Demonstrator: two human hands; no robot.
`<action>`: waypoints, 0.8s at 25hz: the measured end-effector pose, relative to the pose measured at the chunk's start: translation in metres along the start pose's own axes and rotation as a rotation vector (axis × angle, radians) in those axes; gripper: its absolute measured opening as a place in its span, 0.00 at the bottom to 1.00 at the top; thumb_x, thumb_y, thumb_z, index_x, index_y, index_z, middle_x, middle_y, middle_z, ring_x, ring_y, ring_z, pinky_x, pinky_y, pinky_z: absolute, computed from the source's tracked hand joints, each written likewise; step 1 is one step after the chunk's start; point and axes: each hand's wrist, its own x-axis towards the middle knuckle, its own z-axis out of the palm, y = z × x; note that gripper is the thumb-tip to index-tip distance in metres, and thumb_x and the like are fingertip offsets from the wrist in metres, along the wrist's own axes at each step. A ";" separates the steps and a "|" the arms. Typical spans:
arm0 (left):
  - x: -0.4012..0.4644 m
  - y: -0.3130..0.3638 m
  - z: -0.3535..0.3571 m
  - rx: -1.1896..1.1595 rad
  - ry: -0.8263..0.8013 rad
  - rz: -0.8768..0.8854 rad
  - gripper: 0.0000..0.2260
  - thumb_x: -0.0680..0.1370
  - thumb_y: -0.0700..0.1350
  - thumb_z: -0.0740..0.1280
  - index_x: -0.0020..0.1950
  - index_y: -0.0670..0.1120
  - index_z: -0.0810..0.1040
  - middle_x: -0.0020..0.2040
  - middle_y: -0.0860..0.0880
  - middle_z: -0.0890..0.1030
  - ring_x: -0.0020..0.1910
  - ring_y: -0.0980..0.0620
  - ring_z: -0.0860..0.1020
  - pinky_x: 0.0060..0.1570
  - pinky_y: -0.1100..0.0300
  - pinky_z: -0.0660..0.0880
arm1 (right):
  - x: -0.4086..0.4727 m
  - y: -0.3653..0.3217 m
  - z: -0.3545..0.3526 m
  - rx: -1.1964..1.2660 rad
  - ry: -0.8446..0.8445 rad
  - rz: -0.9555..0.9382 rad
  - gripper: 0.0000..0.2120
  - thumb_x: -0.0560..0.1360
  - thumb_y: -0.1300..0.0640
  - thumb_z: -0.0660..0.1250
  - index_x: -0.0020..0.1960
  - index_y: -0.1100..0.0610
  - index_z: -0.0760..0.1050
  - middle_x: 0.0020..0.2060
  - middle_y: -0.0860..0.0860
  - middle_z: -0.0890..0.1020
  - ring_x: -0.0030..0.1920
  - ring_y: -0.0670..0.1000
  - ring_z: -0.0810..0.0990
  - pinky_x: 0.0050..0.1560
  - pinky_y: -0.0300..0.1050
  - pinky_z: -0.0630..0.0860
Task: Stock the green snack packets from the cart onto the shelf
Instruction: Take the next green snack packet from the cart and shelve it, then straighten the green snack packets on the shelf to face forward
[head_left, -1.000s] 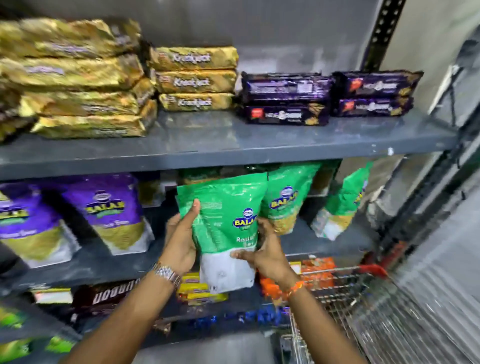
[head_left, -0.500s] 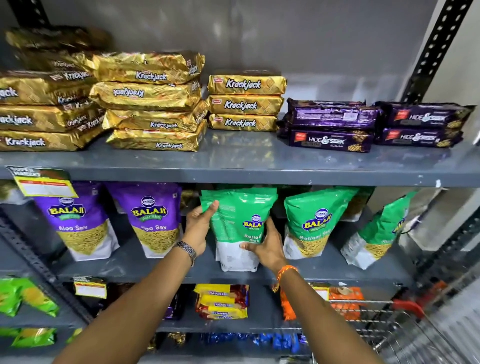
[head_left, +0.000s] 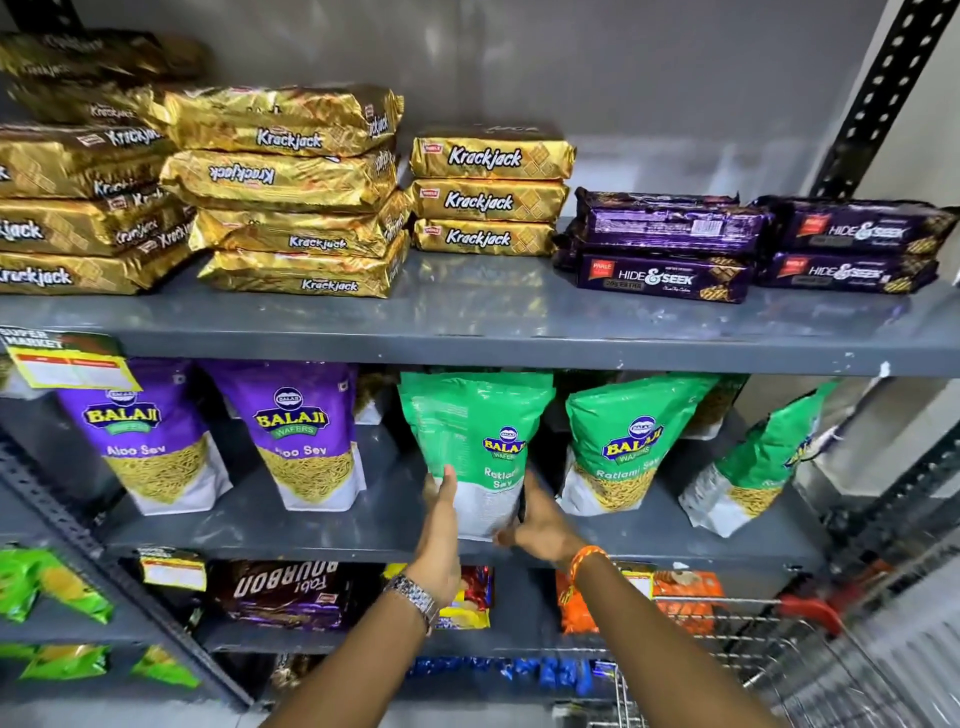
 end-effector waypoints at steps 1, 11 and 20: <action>0.000 0.007 0.001 0.029 -0.028 0.013 0.38 0.69 0.74 0.62 0.69 0.51 0.73 0.64 0.51 0.81 0.63 0.49 0.79 0.64 0.49 0.75 | -0.004 0.005 0.008 0.008 0.021 0.004 0.43 0.65 0.75 0.73 0.70 0.46 0.61 0.65 0.50 0.76 0.67 0.52 0.75 0.64 0.38 0.77; 0.017 -0.027 -0.040 0.077 -0.020 0.248 0.40 0.66 0.70 0.71 0.74 0.54 0.68 0.73 0.50 0.71 0.73 0.50 0.70 0.74 0.44 0.63 | 0.011 0.000 0.020 0.172 0.065 0.044 0.39 0.72 0.77 0.58 0.81 0.59 0.52 0.71 0.49 0.66 0.74 0.48 0.64 0.63 0.32 0.71; 0.040 -0.005 -0.027 0.065 -0.052 0.316 0.36 0.65 0.45 0.77 0.71 0.42 0.69 0.62 0.43 0.82 0.56 0.49 0.83 0.51 0.60 0.81 | -0.021 -0.006 0.065 0.250 -0.013 -0.003 0.48 0.70 0.81 0.54 0.81 0.46 0.49 0.79 0.46 0.60 0.79 0.47 0.60 0.62 0.32 0.77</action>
